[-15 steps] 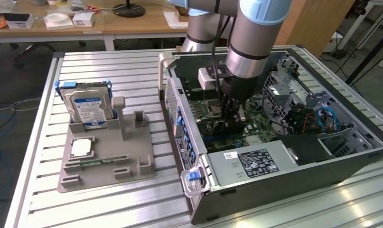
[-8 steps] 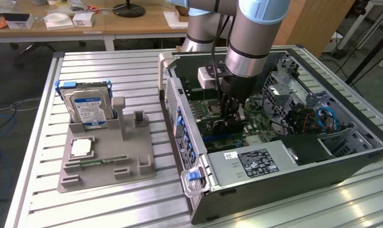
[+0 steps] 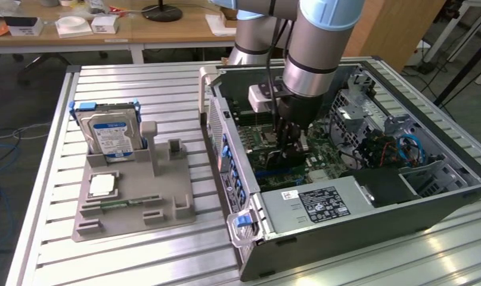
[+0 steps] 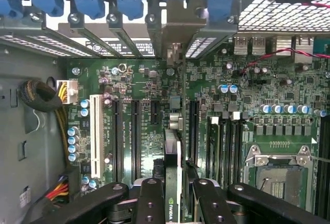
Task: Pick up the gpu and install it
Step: 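Insert the gpu into the slot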
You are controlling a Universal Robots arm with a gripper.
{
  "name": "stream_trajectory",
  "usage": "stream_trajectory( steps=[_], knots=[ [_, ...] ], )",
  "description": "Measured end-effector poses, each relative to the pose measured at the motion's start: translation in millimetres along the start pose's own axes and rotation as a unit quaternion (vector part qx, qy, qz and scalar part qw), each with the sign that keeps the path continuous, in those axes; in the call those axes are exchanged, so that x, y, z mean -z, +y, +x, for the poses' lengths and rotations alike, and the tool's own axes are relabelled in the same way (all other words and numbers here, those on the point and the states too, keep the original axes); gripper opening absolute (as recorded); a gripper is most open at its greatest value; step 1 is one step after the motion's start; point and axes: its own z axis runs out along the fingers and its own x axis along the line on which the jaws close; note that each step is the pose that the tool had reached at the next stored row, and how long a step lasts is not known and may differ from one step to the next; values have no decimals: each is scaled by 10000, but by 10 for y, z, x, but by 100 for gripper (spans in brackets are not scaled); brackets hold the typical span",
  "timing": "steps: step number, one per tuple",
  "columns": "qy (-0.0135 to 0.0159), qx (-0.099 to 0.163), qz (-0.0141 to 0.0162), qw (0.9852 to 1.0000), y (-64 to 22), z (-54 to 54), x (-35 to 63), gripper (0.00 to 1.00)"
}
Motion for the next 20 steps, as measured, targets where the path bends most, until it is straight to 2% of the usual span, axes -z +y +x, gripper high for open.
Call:
stream_trajectory(
  steps=[4,15,20],
  knots=[
    [-1,151,1,9999,0,0,-4,26],
    [-2,158,1,9999,0,0,-6,26],
    [5,158,-3,9999,1,1,-36,26]
  ],
)
